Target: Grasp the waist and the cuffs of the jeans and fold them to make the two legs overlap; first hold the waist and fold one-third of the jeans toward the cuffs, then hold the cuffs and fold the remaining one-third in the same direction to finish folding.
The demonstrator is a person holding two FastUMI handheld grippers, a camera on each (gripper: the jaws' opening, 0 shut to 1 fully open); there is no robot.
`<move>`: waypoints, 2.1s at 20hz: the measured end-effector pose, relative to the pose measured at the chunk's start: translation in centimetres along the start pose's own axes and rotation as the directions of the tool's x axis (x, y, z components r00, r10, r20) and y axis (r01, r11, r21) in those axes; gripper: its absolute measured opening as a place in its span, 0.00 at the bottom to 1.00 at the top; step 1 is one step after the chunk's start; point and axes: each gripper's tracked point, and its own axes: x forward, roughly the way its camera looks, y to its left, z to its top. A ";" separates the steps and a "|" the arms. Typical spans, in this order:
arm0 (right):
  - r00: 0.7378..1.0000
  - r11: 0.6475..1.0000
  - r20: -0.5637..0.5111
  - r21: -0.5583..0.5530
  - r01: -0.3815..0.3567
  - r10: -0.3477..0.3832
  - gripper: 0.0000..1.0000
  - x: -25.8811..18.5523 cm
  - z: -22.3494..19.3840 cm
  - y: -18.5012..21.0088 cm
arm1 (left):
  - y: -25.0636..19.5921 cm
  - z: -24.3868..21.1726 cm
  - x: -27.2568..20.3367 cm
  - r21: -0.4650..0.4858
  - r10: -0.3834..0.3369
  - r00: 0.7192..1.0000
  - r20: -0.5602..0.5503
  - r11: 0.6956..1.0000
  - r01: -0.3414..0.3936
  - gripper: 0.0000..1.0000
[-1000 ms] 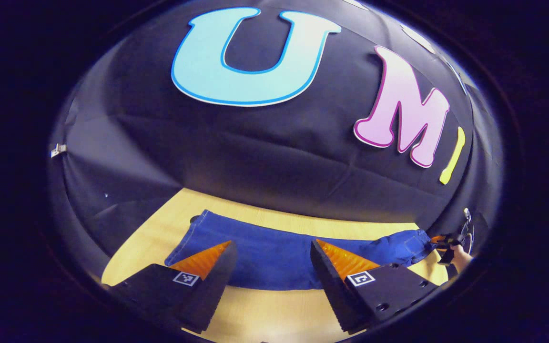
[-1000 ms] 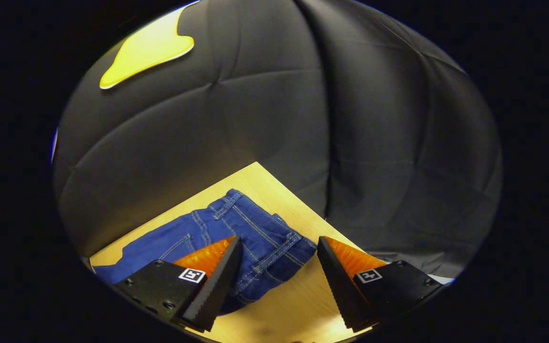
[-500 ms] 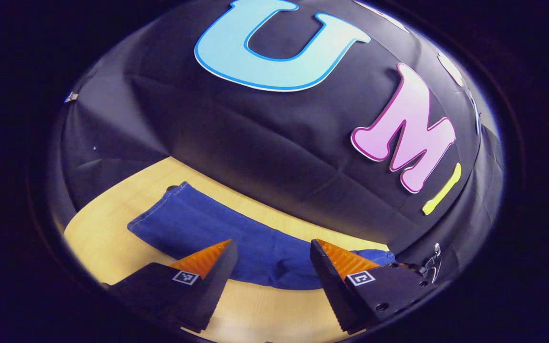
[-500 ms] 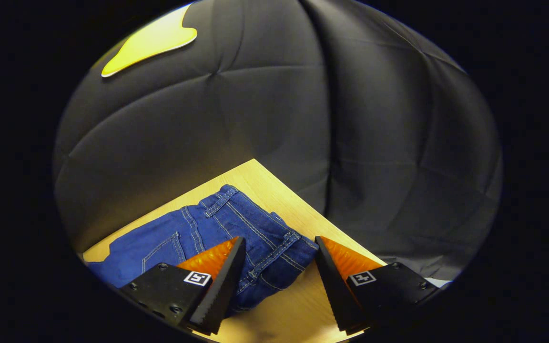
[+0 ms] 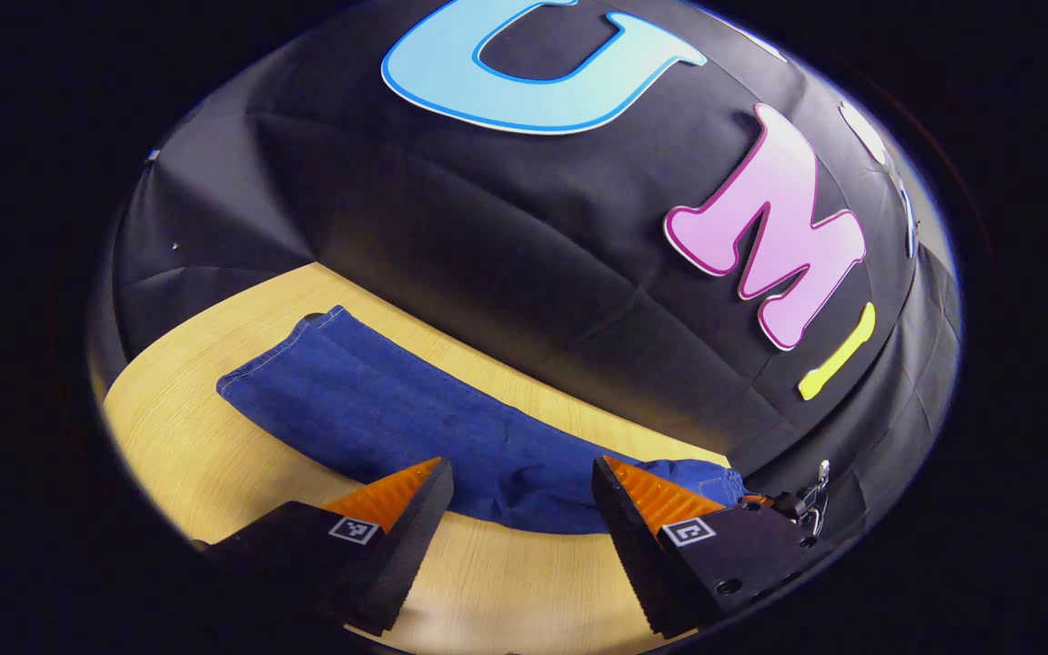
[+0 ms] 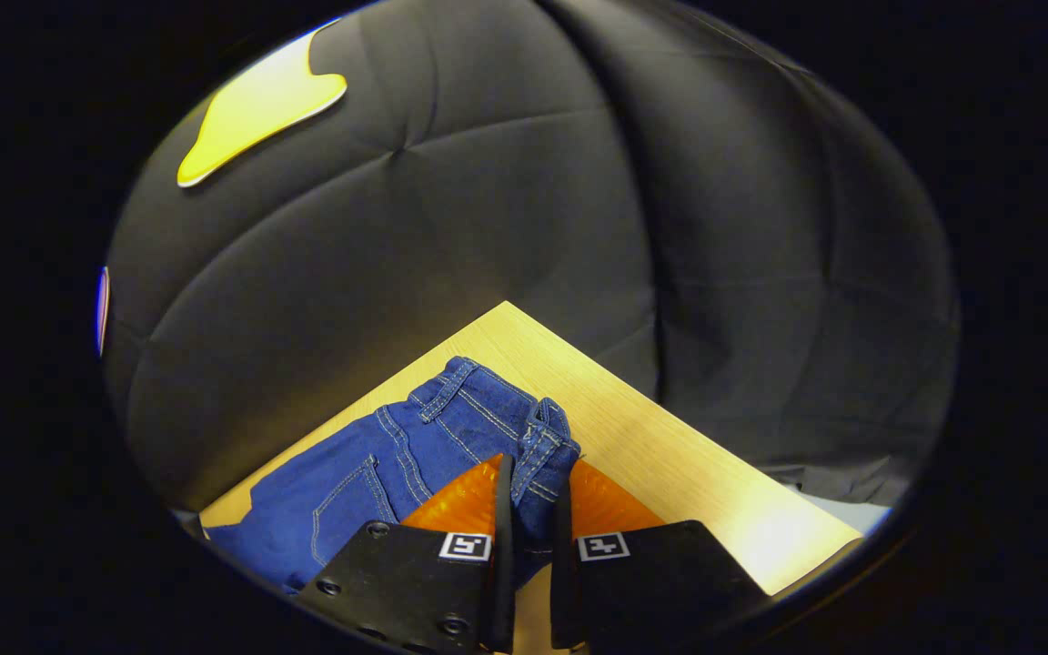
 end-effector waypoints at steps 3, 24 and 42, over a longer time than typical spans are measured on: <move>0.987 0.996 0.142 -0.046 -0.070 0.076 0.15 -3.4 4.3 3.7 | 0.3 0.4 -0.1 0.006 0.009 1.000 0.010 1.000 -0.009 0.97; 0.716 0.584 0.090 -0.653 -0.483 0.693 0.14 -11.0 -2.3 6.8 | 7.2 -0.5 0.1 -0.027 0.072 0.991 0.117 0.997 -0.069 0.97; 0.752 0.567 -0.024 -0.642 -0.516 0.658 0.97 -11.5 -6.1 4.6 | 27.9 6.5 11.6 0.261 0.269 0.963 -0.010 0.930 -0.258 0.92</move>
